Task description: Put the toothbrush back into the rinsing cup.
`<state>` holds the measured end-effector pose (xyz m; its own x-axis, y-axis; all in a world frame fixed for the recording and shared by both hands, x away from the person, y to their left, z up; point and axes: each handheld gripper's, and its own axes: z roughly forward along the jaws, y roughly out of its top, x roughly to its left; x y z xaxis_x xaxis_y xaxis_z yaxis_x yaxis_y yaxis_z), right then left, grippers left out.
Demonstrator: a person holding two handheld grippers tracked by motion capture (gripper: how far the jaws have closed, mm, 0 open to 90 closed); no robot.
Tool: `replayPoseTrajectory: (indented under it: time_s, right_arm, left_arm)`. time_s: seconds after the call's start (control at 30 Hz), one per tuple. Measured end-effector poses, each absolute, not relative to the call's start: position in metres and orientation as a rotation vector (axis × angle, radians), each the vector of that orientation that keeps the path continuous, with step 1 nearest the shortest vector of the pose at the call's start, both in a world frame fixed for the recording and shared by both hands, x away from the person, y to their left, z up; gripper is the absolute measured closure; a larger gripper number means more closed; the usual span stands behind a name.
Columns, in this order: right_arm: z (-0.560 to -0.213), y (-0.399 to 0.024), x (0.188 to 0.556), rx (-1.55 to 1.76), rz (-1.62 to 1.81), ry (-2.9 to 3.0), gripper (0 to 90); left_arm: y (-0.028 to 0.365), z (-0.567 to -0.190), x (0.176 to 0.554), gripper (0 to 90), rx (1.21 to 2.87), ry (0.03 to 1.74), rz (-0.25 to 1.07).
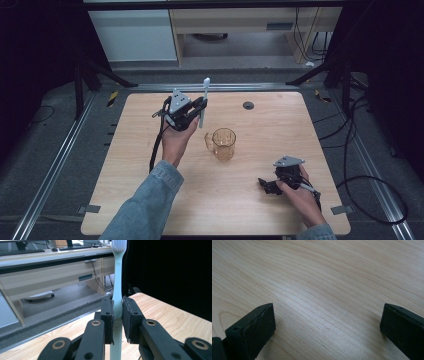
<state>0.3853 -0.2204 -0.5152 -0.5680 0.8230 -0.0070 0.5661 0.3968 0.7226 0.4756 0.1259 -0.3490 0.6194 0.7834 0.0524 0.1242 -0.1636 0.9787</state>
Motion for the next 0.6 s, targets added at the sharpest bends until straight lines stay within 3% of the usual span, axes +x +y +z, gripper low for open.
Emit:
replayPoseTrajectory:
  time_s: [0.6]
  right_arm:
    - [-0.5152, -0.22, 0.385, 1.186, 0.984, 2.307, 0.4]
  left_arm:
    - [0.1276, -0.3552, 0.4722, 78.9, 1.587, 0.737, 0.69]
